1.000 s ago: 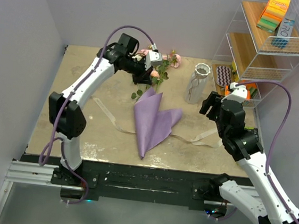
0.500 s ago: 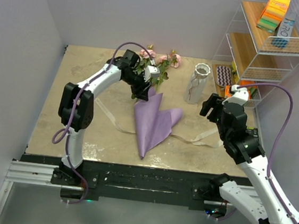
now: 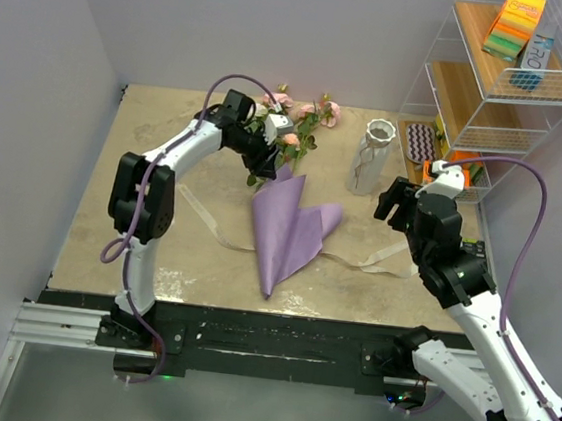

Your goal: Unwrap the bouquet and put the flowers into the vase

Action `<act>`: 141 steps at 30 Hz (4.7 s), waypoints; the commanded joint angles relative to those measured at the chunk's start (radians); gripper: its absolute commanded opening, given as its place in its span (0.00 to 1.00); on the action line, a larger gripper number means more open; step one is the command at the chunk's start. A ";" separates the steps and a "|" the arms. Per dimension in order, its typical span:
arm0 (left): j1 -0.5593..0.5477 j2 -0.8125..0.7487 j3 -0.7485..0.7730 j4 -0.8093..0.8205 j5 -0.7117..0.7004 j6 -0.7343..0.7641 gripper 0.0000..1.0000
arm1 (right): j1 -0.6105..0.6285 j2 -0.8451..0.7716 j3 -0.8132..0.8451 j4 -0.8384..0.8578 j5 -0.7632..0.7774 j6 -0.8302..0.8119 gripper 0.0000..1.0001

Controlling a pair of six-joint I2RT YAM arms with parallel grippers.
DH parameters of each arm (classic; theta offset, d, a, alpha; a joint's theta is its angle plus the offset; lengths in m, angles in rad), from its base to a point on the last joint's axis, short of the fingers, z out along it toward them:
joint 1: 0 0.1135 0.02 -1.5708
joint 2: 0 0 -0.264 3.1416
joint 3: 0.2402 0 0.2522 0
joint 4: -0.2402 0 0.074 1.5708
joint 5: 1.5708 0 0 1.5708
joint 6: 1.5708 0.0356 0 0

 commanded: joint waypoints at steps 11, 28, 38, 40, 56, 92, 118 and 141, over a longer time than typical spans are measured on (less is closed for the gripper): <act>0.006 -0.006 -0.004 -0.130 0.175 0.136 0.52 | 0.002 -0.001 -0.015 0.040 -0.036 -0.016 0.74; -0.046 -0.073 -0.106 -0.041 0.136 0.112 0.51 | 0.002 0.016 -0.026 0.032 -0.045 0.002 0.74; -0.047 -0.043 -0.073 -0.121 0.145 0.157 0.22 | 0.002 0.013 -0.028 0.031 -0.042 0.002 0.74; -0.046 -0.030 -0.054 -0.139 0.145 0.165 0.08 | 0.002 0.014 -0.028 0.032 -0.041 0.002 0.74; -0.043 -0.061 0.266 -0.296 0.168 0.093 0.00 | 0.002 -0.001 -0.001 0.015 -0.033 -0.005 0.74; 0.149 0.097 0.043 -0.368 0.408 0.392 0.59 | 0.002 -0.007 -0.021 0.015 -0.075 0.007 0.79; 0.121 0.154 0.218 -0.639 0.437 0.534 0.00 | 0.003 -0.006 -0.015 0.028 -0.088 0.008 0.75; -0.047 -0.168 0.229 -0.381 0.330 0.118 0.00 | 0.002 -0.029 -0.003 0.009 -0.078 0.007 0.74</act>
